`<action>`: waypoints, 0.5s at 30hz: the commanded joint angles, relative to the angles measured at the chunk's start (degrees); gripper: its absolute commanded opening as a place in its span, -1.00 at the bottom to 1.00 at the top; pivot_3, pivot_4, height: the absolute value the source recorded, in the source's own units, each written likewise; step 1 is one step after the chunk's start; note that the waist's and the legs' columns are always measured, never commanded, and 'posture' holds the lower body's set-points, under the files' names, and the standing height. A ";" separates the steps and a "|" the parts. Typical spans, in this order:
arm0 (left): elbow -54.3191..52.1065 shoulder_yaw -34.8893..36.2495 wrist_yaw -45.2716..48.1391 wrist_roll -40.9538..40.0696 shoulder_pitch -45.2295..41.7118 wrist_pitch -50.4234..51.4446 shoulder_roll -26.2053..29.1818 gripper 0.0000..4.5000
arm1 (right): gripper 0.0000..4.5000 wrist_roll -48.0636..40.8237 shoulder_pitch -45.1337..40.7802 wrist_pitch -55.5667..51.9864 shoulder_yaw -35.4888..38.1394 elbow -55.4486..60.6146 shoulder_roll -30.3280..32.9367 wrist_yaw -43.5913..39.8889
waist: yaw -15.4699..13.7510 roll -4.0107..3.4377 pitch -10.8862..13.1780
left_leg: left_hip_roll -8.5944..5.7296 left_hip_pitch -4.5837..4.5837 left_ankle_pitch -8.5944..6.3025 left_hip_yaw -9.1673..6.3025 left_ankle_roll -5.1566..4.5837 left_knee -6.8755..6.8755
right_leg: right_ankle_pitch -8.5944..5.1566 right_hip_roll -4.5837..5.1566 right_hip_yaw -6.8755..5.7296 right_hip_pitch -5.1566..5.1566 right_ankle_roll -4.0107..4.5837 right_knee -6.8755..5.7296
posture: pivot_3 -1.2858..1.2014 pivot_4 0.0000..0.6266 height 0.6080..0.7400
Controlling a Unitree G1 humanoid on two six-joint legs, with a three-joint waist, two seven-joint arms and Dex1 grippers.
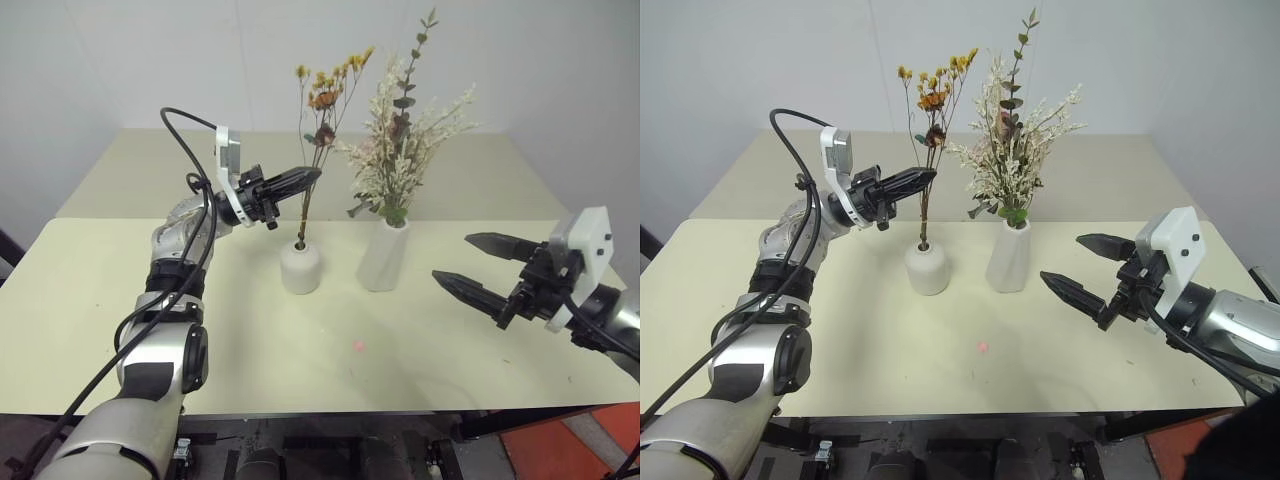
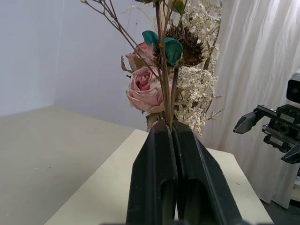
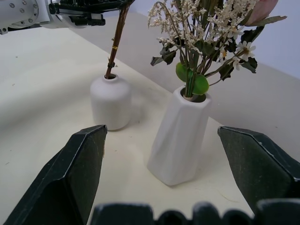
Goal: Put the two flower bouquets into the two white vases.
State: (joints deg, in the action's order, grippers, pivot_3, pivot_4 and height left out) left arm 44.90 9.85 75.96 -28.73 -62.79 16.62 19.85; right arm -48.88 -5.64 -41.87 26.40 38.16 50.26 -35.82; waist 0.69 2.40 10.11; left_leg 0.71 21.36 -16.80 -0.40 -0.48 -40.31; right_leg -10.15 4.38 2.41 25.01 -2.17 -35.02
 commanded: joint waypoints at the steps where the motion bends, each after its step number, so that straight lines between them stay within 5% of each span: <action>1: 0.04 -0.73 0.48 1.53 -0.85 -2.56 -0.08 -0.99 | 1.00 -1.36 0.20 0.18 2.56 1.65 0.37 0.72 | -0.01 0.00 0.00 | 0.00 0.00 0.00 0.00 0.00 0.00 | 0.00 0.00 0.00 0.00 0.00 0.00 | 0.03 -0.52 1.00; 15: 0.69 -0.57 -0.29 2.94 1.00 -3.93 -0.41 -0.99 | 1.00 -1.63 0.15 0.43 2.67 1.28 1.08 0.96 | 0.01 0.00 0.00 | 0.00 0.00 0.00 0.00 0.00 0.00 | 0.00 0.00 0.00 0.00 0.00 0.01 | 0.03 -0.52 1.00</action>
State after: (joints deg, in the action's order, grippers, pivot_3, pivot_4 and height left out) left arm 46.77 9.03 75.72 -25.82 -62.15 13.32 19.42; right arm -49.86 -5.15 -41.86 27.11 38.22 50.42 -34.86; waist 0.70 2.39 10.11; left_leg 0.71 21.35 -16.80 -0.40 -0.48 -40.31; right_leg -10.15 4.38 2.42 25.01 -2.17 -35.02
